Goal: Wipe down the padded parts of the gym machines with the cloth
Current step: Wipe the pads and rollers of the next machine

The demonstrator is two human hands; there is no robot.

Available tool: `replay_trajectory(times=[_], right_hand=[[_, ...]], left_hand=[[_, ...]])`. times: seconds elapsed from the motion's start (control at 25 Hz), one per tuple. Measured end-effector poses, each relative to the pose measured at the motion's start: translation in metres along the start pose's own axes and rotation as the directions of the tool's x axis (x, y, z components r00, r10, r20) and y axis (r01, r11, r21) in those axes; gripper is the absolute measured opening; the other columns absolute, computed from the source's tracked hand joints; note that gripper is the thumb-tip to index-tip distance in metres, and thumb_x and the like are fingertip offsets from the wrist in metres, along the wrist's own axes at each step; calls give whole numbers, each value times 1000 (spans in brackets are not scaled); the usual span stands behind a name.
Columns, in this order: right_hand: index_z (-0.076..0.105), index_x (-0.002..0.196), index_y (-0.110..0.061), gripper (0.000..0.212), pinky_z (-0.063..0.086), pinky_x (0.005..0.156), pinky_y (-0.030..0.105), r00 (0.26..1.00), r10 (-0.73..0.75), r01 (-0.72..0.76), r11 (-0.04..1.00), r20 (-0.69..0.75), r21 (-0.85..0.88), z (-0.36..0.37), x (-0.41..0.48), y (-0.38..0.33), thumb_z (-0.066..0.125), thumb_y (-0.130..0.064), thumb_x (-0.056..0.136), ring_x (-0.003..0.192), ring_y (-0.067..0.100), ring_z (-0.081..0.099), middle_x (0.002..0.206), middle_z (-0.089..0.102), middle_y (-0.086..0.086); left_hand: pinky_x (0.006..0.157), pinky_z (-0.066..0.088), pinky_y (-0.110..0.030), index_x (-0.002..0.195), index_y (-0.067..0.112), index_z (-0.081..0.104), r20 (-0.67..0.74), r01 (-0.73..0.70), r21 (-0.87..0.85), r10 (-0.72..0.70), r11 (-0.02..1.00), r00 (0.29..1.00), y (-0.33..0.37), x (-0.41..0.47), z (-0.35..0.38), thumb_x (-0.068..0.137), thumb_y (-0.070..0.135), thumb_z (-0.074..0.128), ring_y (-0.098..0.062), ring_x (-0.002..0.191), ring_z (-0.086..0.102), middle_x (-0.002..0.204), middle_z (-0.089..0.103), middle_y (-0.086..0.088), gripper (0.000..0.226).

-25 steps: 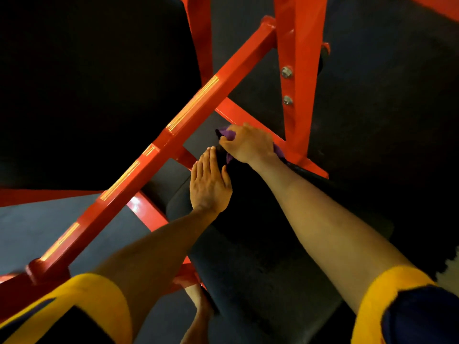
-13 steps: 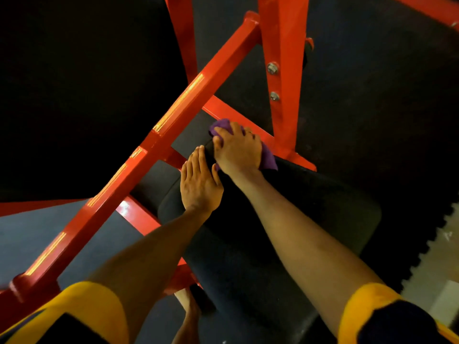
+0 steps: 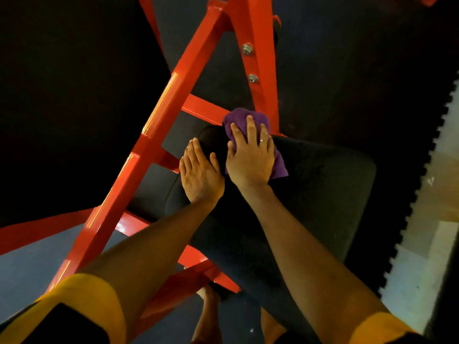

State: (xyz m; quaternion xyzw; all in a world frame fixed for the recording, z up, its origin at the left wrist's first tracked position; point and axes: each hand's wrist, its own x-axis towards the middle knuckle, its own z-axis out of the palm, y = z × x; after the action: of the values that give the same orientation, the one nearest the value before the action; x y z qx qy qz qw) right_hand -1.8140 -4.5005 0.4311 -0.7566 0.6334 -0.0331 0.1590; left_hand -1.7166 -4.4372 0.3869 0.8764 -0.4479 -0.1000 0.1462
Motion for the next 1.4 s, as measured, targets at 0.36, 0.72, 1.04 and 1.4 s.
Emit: replay_trajectory(times=[0.36, 0.72, 1.04, 1.4], right_hand=[[45, 152, -40, 68, 26, 119, 56, 990, 39, -51, 995, -133, -86, -4, -79, 48, 60, -58, 88, 149, 45, 21, 168, 24, 5], [46, 154, -28, 61, 29, 121, 53, 971, -195, 192, 981, -136, -36, 37, -168, 1, 54, -40, 95, 154, 40, 19, 169, 23, 9], [36, 159, -22, 74, 24, 124, 54, 979, 165, -153, 983, -118, 107, 37, -165, -42, 64, -40, 93, 155, 46, 7, 171, 8, 12], [18, 164, -21, 112, 14, 126, 51, 993, 59, -63, 997, -104, -40, 53, -263, 10, 65, -76, 79, 157, 41, -3, 171, -2, 13]], left_hand=[[121, 31, -45, 154, -5, 31, 58, -328, -88, 333, 941, 941, -43, -1, -7, 106, 42, 30, -37, 148, 35, 159, 35, -24, 67], [127, 12, -39, 158, 2, 27, 115, -579, -91, 586, 810, 802, -100, -35, -27, 105, 31, 28, -29, 155, 20, 166, 23, -17, 60], [127, 15, -42, 157, 3, 31, 59, -594, -75, 599, 801, 799, -111, -50, -26, 106, 28, 29, -29, 154, 23, 164, 27, -17, 57], [128, 12, -41, 158, 5, 28, 64, -592, -93, 598, 801, 799, -111, -50, -26, 104, 27, 31, -29, 155, 19, 166, 23, -15, 58]])
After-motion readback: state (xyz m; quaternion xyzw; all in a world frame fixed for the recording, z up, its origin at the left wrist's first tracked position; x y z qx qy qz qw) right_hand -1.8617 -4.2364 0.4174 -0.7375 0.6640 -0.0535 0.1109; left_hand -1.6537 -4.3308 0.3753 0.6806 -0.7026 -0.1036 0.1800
